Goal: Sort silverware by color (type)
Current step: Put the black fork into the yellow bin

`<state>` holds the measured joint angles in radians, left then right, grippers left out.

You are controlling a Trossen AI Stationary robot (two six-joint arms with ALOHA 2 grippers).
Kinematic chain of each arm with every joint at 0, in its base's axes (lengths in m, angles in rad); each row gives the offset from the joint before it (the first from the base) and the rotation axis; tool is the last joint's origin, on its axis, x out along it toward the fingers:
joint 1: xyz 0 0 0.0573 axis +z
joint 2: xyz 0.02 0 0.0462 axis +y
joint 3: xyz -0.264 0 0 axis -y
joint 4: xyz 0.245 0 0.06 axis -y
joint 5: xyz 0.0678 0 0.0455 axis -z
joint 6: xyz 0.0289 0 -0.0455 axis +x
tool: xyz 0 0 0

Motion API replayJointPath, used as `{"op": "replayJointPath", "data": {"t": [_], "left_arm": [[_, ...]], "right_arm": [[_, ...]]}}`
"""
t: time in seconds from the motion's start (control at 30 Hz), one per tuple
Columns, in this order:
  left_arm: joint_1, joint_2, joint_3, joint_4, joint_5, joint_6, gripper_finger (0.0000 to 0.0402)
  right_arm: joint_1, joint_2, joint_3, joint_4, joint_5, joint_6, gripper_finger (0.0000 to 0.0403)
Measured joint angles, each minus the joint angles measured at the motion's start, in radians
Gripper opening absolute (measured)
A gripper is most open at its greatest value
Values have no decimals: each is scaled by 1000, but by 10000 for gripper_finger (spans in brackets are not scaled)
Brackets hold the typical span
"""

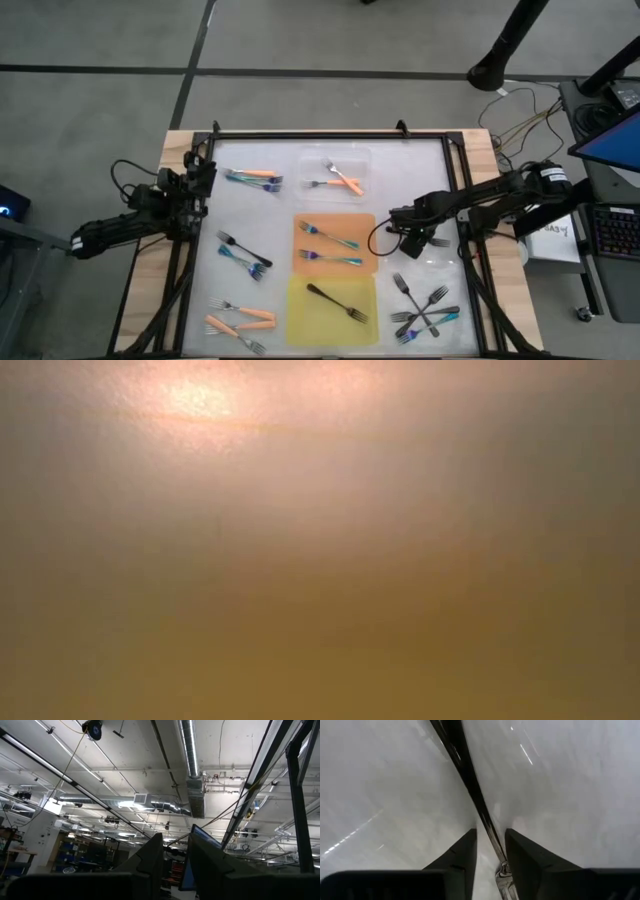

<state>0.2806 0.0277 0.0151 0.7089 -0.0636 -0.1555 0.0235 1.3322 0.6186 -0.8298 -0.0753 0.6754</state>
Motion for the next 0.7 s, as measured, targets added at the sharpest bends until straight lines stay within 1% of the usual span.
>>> {"op": "replayJointPath", "data": {"t": [0.23, 0.37, 0.47, 0.6, 0.7], "left_arm": [[0, 0, 0, 0, 0, 0, 75], [0, 0, 0, 0, 0, 0, 75], [0, 0, 0, 0, 0, 0, 75], [0, 0, 0, 0, 0, 0, 75], [0, 0, 0, 0, 0, 0, 75]], "right_arm": [[0, -22, -1, 12, -3, 33, 16], [0, -40, -3, 12, -2, 55, 12], [-1, -68, -5, 24, 26, 79, 11], [-1, -132, -1, 18, 31, 110, 10], [1, -187, 23, 11, 68, 118, 10]]}}
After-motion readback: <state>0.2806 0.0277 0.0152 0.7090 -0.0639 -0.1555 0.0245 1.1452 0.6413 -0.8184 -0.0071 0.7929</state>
